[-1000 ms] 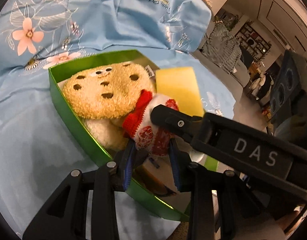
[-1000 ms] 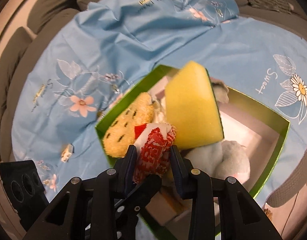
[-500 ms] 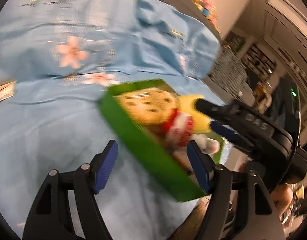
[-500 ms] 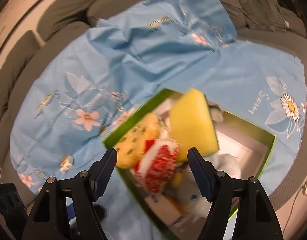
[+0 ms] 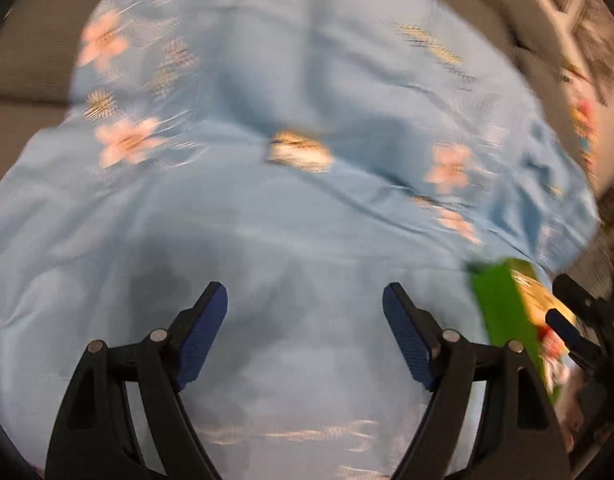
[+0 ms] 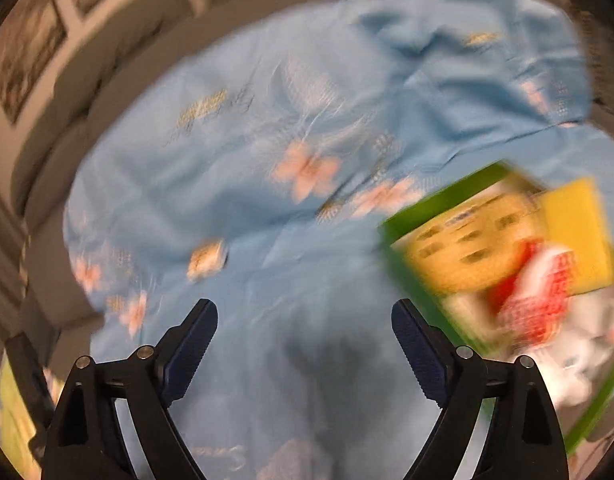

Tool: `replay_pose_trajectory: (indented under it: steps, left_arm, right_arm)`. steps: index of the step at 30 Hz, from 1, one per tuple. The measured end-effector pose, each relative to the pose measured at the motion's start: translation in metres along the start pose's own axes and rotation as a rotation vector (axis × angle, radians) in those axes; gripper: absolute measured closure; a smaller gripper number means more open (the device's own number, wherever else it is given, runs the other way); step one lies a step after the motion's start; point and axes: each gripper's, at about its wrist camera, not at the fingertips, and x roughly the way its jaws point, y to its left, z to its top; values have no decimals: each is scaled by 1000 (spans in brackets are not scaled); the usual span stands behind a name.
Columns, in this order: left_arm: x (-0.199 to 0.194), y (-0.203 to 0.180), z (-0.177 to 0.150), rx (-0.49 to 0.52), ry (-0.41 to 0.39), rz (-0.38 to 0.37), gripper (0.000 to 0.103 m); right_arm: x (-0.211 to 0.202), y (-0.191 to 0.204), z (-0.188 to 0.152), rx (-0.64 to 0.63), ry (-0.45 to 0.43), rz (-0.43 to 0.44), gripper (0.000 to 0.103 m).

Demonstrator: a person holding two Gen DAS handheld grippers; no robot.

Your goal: Organize soft objects

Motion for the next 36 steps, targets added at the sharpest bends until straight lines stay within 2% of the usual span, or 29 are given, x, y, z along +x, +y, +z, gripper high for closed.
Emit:
replay_pose_trajectory:
  steps: [2, 4, 11, 13, 15, 18, 22, 23, 24, 27, 30, 32, 36]
  left_arm:
    - [5, 23, 5, -55, 20, 63, 24]
    - [4, 42, 10, -120, 13, 113, 24]
    - [-9, 78, 22, -248, -6, 187, 24]
    - [-11, 83, 24, -253, 3, 203, 24]
    - [-12, 85, 25, -266, -4, 203, 24]
    - [-11, 83, 25, -262, 11, 164, 24]
    - [-7, 84, 24, -275, 33, 147, 24]
    - [-8, 84, 24, -274, 32, 145, 24]
    - [-8, 83, 24, -274, 30, 144, 24]
    - [-9, 84, 24, -278, 27, 146, 24]
    - [-11, 86, 23, -288, 20, 156, 24]
    - [-11, 84, 23, -285, 18, 157, 24]
    - [-11, 79, 21, -265, 22, 161, 24]
  right_arm:
    - [27, 29, 5, -54, 64, 42, 13]
    - [62, 61, 16, -111, 100, 39, 13]
    - [210, 148, 43, -256, 203, -16, 13]
    - [248, 157, 49, -237, 230, 13, 13]
    - [276, 160, 53, -213, 255, -2, 13]
    - [297, 166, 52, -239, 244, -27, 13]
    - [315, 177, 40, -358, 220, -73, 13]
    - [317, 177, 38, -363, 218, -80, 18]
    - [318, 177, 35, -360, 213, -77, 28]
    - [309, 175, 29, -346, 196, -79, 29]
    - [283, 172, 22, -365, 194, -47, 29]
    - [251, 164, 13, -377, 192, -30, 29]
    - [190, 128, -7, -345, 231, 1, 29]
